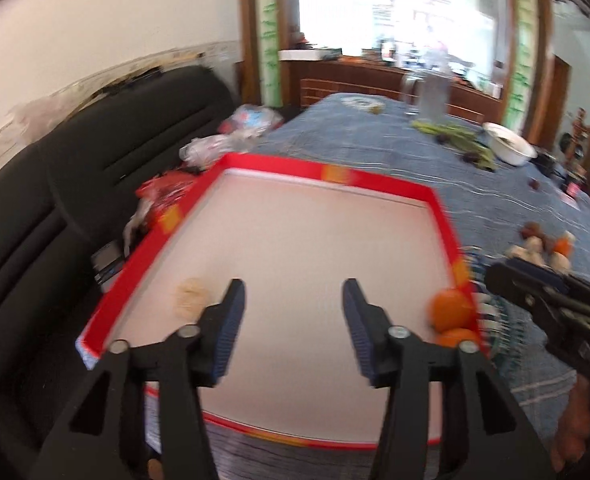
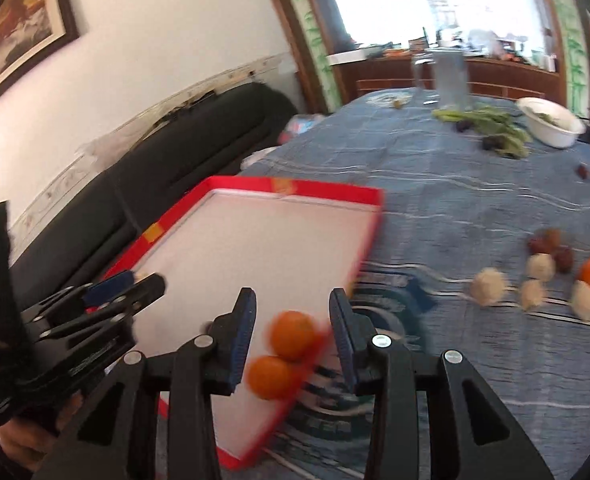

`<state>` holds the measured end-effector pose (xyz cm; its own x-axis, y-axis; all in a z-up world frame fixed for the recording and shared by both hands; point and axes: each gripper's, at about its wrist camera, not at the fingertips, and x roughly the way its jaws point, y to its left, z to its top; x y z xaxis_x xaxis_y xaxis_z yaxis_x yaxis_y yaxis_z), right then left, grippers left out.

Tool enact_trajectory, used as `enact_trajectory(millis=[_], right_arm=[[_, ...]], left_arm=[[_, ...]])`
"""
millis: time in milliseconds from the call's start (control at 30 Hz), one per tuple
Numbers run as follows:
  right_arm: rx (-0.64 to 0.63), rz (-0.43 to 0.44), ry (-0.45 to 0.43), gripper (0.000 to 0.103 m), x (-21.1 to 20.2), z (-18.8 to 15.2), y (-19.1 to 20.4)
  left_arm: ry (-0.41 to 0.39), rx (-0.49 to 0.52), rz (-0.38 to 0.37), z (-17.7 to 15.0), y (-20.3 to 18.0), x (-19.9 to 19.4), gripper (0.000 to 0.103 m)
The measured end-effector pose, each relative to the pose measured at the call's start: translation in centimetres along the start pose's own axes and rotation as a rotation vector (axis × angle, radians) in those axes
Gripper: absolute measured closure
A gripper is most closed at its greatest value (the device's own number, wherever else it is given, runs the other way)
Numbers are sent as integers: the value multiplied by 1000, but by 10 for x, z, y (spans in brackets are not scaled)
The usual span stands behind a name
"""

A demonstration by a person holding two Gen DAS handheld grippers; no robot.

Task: Organize fruits
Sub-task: 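Carry the pastry and date into the red tray and open both tools, then grasp a beige cube with the left tool while the right grasps another cube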

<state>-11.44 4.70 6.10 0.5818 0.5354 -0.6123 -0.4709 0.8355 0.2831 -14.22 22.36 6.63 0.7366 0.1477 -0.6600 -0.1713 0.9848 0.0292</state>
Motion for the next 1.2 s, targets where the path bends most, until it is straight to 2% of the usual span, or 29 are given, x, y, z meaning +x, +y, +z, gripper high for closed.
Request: enact_trajectory(millis=[133, 333, 533, 700, 867, 967, 1033, 1200], right_arm=[[39, -74, -18, 65, -19, -5, -35], [135, -213, -23, 65, -46, -10, -95], [221, -386, 38, 65, -52, -7, -149], [252, -417, 81, 65, -38, -1, -165], [282, -444, 111, 65, -25, -1, -175], [275, -438, 91, 65, -26, -3, -176], [273, -429, 79, 72, -26, -4, -176], [303, -383, 74, 72, -32, -5, -180]], left_arm=[[-14, 57, -42, 0, -24, -8, 47], [14, 123, -111, 5, -60, -5, 47], [24, 202, -166, 9, -104, -2, 41], [37, 260, -193, 15, -135, 7, 40], [98, 305, -216, 28, -164, 31, 40], [130, 311, -243, 33, -177, 45, 40], [154, 316, -247, 34, -184, 54, 40], [204, 307, -274, 34, -196, 68, 40]])
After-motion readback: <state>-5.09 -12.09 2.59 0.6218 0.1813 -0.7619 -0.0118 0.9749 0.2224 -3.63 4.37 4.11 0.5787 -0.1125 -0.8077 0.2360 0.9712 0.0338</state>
